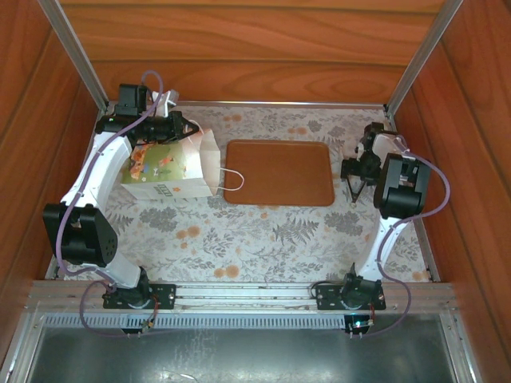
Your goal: Take the fake bread out of the paper bag
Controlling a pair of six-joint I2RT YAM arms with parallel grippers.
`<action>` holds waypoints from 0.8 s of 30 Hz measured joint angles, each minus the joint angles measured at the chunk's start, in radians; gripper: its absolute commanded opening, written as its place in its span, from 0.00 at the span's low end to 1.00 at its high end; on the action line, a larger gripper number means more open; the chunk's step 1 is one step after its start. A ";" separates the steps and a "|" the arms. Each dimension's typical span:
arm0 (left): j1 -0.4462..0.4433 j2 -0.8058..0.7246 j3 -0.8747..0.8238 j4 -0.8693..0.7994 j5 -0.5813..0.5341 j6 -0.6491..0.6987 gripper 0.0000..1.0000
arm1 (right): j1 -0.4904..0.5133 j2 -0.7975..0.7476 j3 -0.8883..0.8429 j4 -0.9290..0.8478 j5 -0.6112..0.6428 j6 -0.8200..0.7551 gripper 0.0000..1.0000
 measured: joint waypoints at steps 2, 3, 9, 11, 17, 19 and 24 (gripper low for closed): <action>0.000 0.000 0.000 0.000 0.000 0.000 0.00 | 0.001 -0.011 -0.017 0.011 0.000 0.003 0.98; 0.000 0.000 0.000 0.000 0.000 0.000 0.00 | 0.001 -0.020 -0.030 0.018 0.000 0.006 0.98; 0.000 0.000 0.000 0.000 0.000 0.000 0.00 | 0.001 -0.052 -0.080 0.034 -0.001 0.016 0.92; 0.000 0.000 0.000 0.000 0.000 0.000 0.00 | 0.001 -0.047 -0.070 0.024 0.000 0.017 0.91; 0.000 0.000 0.000 0.000 0.000 0.000 0.00 | 0.000 -0.014 -0.021 -0.017 -0.008 0.002 0.82; 0.000 0.000 0.000 0.000 0.000 0.000 0.00 | 0.000 -0.008 -0.012 -0.027 -0.009 0.001 0.81; 0.000 0.000 0.000 0.000 0.000 0.000 0.00 | 0.000 -0.006 -0.008 -0.032 -0.009 0.000 0.81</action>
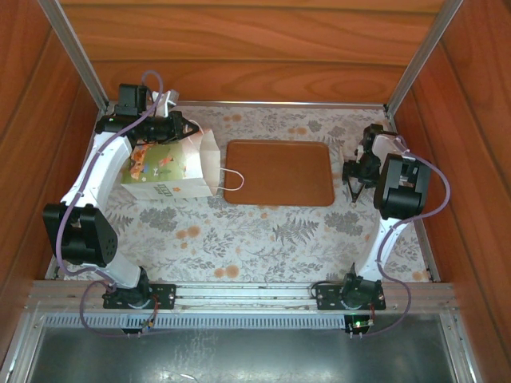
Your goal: Take the fake bread out of the paper bag
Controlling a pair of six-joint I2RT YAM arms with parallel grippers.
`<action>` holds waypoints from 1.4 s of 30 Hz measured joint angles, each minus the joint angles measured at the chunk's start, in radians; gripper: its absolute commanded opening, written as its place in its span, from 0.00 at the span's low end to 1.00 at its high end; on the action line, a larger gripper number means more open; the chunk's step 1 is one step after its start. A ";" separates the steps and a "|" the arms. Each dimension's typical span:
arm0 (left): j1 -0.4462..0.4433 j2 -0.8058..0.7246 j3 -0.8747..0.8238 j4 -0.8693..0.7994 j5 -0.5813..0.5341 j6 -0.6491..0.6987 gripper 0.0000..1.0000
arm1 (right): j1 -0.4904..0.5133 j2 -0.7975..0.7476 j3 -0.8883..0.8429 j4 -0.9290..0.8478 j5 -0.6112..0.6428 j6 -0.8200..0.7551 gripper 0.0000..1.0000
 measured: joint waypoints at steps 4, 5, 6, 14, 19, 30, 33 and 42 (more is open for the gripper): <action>0.000 0.000 0.000 0.000 0.000 0.000 0.00 | 0.000 0.001 0.002 -0.001 0.000 0.000 0.77; 0.000 0.000 0.000 0.000 0.000 0.000 0.00 | 0.000 0.001 0.002 -0.001 0.001 -0.002 0.75; 0.000 0.000 0.000 0.000 0.000 0.000 0.00 | 0.000 0.001 0.002 0.000 0.001 -0.002 0.74; 0.000 0.000 0.000 0.000 -0.001 0.000 0.00 | 0.000 -0.013 -0.003 0.000 -0.004 0.001 0.58; 0.000 0.000 0.000 0.000 0.000 -0.001 0.00 | 0.000 -0.084 -0.006 -0.032 -0.013 0.003 0.56; -0.005 -0.001 0.000 0.000 -0.002 -0.010 0.00 | 0.016 -0.244 0.035 -0.157 -0.056 0.018 0.53; -0.006 -0.005 0.000 0.000 -0.010 -0.011 0.00 | 0.029 -0.271 0.054 -0.179 -0.087 0.021 0.50; -0.006 -0.085 -0.015 0.002 -0.060 -0.011 0.00 | 0.112 -0.500 -0.009 -0.133 -0.235 0.029 0.45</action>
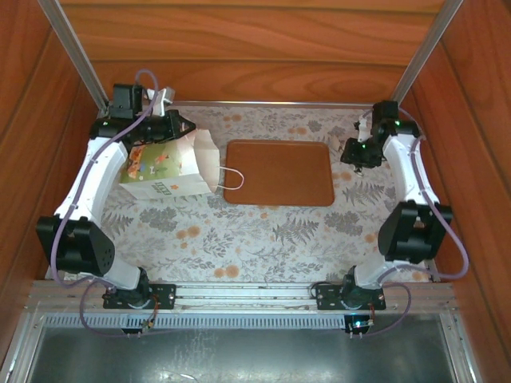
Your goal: Take the fake bread out of the paper bag
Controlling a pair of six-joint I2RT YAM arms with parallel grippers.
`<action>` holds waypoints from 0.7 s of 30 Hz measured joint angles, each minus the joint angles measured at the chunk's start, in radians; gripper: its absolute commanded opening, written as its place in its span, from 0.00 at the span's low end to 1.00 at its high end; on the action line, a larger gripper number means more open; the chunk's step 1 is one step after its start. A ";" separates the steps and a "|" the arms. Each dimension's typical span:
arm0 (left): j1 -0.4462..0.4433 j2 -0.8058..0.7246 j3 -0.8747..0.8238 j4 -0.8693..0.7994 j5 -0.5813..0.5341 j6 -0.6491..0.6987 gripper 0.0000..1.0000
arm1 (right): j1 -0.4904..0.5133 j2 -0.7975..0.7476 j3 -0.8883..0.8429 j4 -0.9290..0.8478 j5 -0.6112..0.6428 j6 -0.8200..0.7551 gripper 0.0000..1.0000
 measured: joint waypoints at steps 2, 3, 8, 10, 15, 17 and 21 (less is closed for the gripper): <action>0.000 -0.026 -0.014 0.001 -0.015 0.000 0.00 | 0.023 -0.090 -0.065 0.054 -0.049 0.002 0.43; 0.000 -0.039 -0.023 0.001 -0.023 0.000 0.00 | 0.035 -0.137 -0.101 0.081 -0.076 0.005 0.43; 0.000 -0.092 -0.067 0.002 -0.059 0.002 0.00 | 0.089 -0.308 -0.277 0.232 -0.220 0.025 0.42; 0.000 -0.113 -0.085 0.002 -0.077 0.004 0.00 | 0.119 -0.334 -0.322 0.263 -0.277 0.031 0.42; 0.000 -0.173 -0.127 0.000 -0.132 0.012 0.00 | 0.235 -0.317 -0.331 0.272 -0.375 0.038 0.43; 0.000 -0.192 -0.139 -0.001 -0.156 0.015 0.00 | 0.327 -0.314 -0.331 0.272 -0.388 0.035 0.43; 0.000 -0.198 -0.149 -0.001 -0.188 0.015 0.00 | 0.510 -0.313 -0.332 0.273 -0.388 0.023 0.42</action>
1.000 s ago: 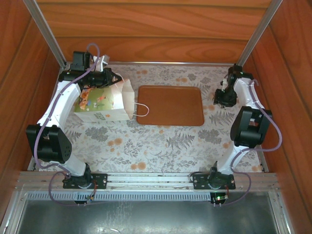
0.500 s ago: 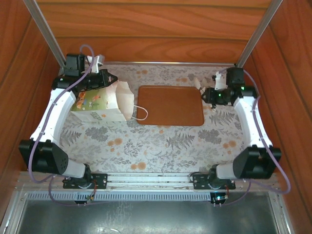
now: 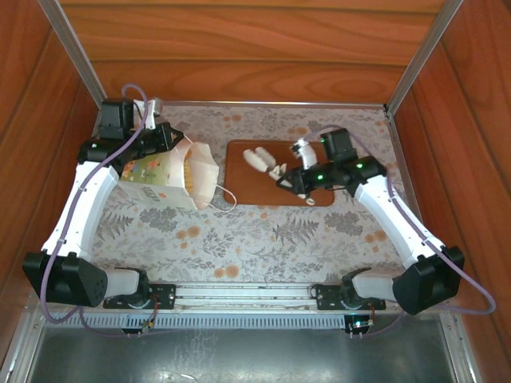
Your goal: Take the fake bread out of the paper bag
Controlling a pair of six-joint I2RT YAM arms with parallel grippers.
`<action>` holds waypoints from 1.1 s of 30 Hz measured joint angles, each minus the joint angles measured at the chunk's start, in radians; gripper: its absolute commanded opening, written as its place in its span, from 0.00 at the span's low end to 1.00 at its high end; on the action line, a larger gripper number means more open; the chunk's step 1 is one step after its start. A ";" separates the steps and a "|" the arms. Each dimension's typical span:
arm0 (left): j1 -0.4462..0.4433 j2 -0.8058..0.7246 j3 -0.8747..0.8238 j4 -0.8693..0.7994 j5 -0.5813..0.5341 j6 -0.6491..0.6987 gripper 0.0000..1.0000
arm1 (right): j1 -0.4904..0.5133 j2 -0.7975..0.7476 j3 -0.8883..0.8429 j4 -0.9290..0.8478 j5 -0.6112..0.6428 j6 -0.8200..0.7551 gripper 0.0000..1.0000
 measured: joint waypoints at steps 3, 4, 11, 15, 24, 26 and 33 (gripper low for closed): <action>0.000 0.000 -0.003 0.000 -0.018 0.000 0.00 | 0.114 0.022 0.001 0.001 0.000 -0.005 0.43; 0.000 0.000 -0.003 0.000 -0.024 0.000 0.00 | 0.148 0.040 0.003 0.003 0.002 -0.005 0.43; 0.000 0.000 -0.003 0.000 -0.041 0.000 0.00 | 0.310 0.232 0.053 0.068 0.114 0.025 0.43; 0.000 0.005 -0.003 0.000 -0.042 -0.001 0.00 | 0.348 0.326 0.120 0.120 0.186 0.044 0.44; 0.000 0.011 -0.002 0.000 -0.042 -0.001 0.00 | 0.360 0.511 0.286 0.180 0.256 0.053 0.48; 0.000 0.011 -0.002 0.000 -0.042 0.000 0.00 | 0.360 0.544 0.307 0.181 0.264 0.064 0.49; 0.000 0.011 -0.002 0.000 -0.045 0.000 0.00 | 0.360 0.581 0.321 0.189 0.220 0.124 0.48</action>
